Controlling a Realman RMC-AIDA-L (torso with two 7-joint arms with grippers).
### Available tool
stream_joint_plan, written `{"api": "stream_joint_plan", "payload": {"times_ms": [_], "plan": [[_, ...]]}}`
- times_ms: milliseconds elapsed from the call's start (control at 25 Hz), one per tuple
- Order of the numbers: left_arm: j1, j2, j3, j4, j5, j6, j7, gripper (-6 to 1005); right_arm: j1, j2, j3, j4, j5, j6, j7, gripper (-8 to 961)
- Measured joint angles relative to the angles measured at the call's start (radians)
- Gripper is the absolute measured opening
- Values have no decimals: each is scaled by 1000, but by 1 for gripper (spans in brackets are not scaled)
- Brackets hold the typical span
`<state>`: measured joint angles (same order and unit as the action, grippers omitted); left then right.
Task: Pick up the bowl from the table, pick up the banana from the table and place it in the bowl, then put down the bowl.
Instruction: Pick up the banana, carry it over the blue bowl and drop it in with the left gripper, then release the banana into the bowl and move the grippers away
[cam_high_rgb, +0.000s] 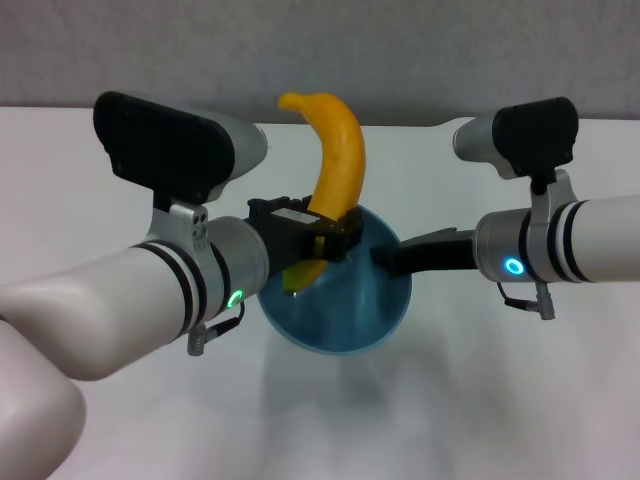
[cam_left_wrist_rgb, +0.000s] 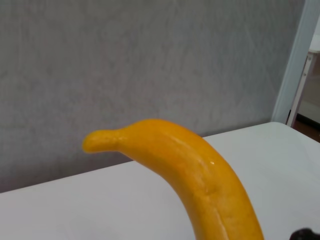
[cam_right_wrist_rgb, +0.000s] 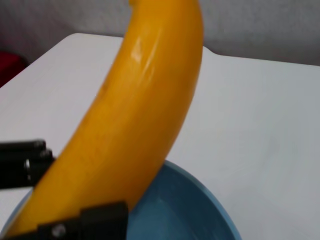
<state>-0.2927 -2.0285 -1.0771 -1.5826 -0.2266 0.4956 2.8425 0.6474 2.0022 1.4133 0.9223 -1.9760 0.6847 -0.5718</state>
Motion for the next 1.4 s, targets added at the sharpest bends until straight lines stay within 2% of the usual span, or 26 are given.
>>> {"api": "stream_joint_plan", "payload": {"times_ms": [360, 520, 920, 1200, 1240, 1400], "plan": [[-24, 3, 37, 65, 5, -40, 0, 510, -4, -1, 116, -10, -5, 71, -36, 29], [-26, 2, 39, 72, 6, -40, 0, 511, -6, 0, 118, -9, -6, 72, -45, 29], [-37, 5, 35, 61, 8, -8, 0, 753, 0, 2, 117, -25, -6, 70, -54, 28], [65, 18, -67, -27, 57, 12, 0, 897, 7, -1, 144, -66, -5, 85, -46, 28], [97, 15, -97, -43, 92, 15, 0, 897, 13, -1, 160, -78, -5, 97, -45, 28], [139, 4, -145, -50, 126, 27, 0, 897, 40, -3, 187, -124, -7, 130, -45, 28]]}}
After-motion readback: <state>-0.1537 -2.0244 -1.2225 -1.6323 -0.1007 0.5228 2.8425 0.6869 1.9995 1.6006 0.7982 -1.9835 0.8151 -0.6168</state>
